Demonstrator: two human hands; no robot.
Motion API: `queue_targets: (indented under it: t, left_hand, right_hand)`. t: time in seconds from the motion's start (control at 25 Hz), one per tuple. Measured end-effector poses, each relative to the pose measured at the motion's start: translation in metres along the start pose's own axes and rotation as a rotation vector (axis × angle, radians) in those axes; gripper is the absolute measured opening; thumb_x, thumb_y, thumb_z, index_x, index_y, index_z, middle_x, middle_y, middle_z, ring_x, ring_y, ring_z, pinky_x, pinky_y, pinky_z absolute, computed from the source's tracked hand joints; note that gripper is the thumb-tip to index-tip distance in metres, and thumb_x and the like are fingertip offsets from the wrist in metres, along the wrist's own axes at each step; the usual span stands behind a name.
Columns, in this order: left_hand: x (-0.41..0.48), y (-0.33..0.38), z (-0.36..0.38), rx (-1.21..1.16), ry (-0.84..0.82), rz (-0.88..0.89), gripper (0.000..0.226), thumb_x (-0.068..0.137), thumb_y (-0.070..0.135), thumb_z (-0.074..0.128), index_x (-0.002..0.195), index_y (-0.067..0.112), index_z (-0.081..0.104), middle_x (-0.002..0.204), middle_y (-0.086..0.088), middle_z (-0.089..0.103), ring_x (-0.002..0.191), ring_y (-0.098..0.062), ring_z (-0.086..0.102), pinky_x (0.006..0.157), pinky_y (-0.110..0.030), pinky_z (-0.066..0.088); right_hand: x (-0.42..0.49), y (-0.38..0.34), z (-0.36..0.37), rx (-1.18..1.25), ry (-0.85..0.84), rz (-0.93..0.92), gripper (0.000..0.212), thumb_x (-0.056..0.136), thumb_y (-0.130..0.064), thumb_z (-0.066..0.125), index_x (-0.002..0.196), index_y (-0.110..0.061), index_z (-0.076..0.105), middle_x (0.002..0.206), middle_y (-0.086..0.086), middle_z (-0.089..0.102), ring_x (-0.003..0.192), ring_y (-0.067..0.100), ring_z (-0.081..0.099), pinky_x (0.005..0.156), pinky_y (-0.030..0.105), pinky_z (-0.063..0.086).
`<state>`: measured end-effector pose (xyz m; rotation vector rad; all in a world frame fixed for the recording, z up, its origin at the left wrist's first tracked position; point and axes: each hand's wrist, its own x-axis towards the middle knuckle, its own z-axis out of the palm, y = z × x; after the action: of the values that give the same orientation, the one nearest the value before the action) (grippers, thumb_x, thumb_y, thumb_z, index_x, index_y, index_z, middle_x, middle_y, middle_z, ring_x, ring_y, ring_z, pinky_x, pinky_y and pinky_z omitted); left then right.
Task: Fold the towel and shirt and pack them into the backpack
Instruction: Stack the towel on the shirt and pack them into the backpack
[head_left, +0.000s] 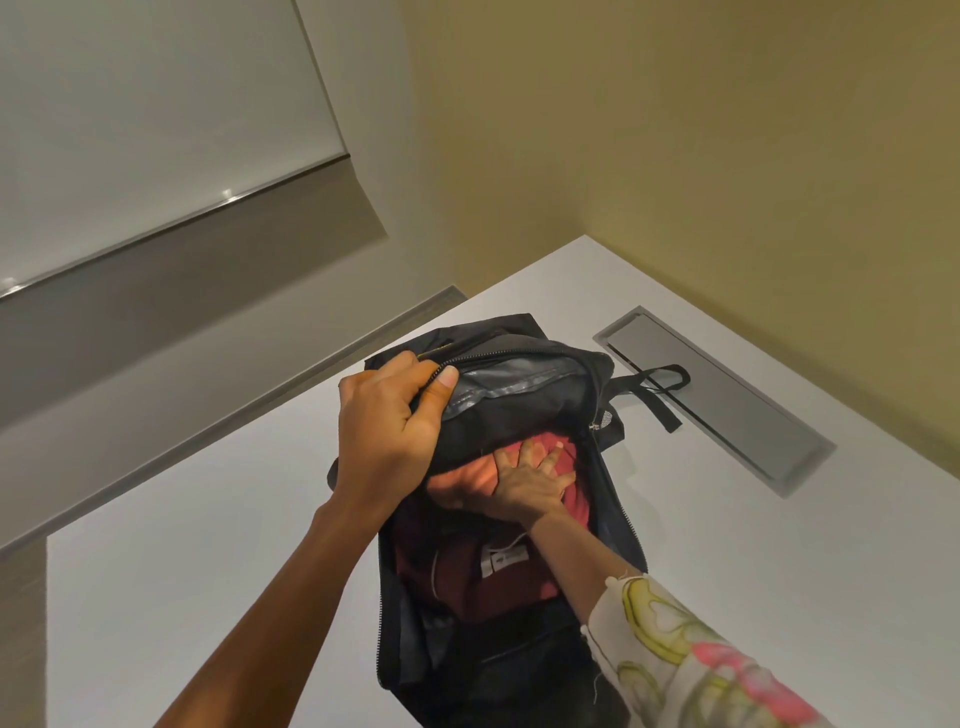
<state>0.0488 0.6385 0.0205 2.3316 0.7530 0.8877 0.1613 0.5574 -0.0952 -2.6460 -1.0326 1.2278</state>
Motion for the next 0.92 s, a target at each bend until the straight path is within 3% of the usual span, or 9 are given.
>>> queue_targets:
  t: [0.16,0.28,0.4,0.6,0.76,0.92]
  left_hand:
    - [-0.003,0.000,0.003,-0.015,0.010,-0.009,0.032,0.095,0.029,0.052,0.066,0.017,0.056,0.062,0.009,0.048,0.062,-0.015,0.050,0.068,-0.042,0.042]
    - [-0.001,0.000,0.001,0.002,0.003,-0.005,0.029,0.096,0.029,0.052,0.067,0.027,0.050,0.061,0.014,0.044,0.061,-0.013,0.048,0.068,-0.036,0.037]
    - [-0.005,-0.001,0.000,0.016,-0.010,0.001,0.029,0.096,0.030,0.050,0.067,0.028,0.050,0.061,0.015,0.044,0.062,-0.012,0.048,0.071,-0.035,0.036]
    - [-0.018,0.000,0.007,0.069,-0.052,-0.004,0.031,0.097,0.034,0.047,0.066,0.031,0.042,0.060,0.009,0.042,0.062,-0.013,0.046,0.078,-0.028,0.029]
    - [-0.027,-0.002,0.010,0.053,-0.075,0.020,0.023,0.096,0.042,0.042,0.074,0.035,0.045,0.064,0.016,0.043,0.066,-0.010,0.048,0.082,-0.028,0.031]
    - [-0.034,-0.003,0.011,0.043,-0.051,0.056,0.028,0.096,0.042,0.042,0.075,0.027,0.052,0.066,0.022,0.039,0.065,-0.008,0.048,0.085,-0.027,0.032]
  right_hand:
    - [0.017,0.001,0.000,-0.010,0.014,-0.072,0.152,0.024,-0.095,0.033,0.156,-0.028,0.002,0.162,0.010,-0.016,0.144,0.041,-0.024,0.110,0.069,-0.010]
    - [0.025,-0.001,0.004,-0.015,0.058,-0.134,0.150,0.024,-0.099,0.030,0.154,-0.033,-0.002,0.161,0.006,-0.018,0.144,0.038,-0.026,0.107,0.072,-0.016]
    - [0.028,0.008,0.020,0.008,0.135,-0.116,0.154,0.019,-0.101,0.023,0.155,-0.032,0.000,0.162,0.008,-0.015,0.143,0.043,-0.025,0.108,0.071,-0.011]
    - [0.038,0.025,0.052,-0.095,0.236,-0.058,0.125,0.050,-0.099,0.036,0.153,-0.033,0.010,0.162,0.015,-0.008,0.139,0.048,-0.030,0.107,0.073,-0.002]
    - [0.028,0.023,0.069,-0.216,0.166,0.004,0.130,0.052,-0.095,0.049,0.151,-0.037,-0.011,0.154,0.023,-0.031,0.133,0.054,-0.035,0.099,0.080,-0.004]
    - [0.029,0.018,0.093,-0.270,0.240,0.023,0.129,0.054,-0.092,0.053,0.149,-0.040,-0.017,0.151,0.025,-0.035,0.131,0.058,-0.034,0.094,0.084,0.003]
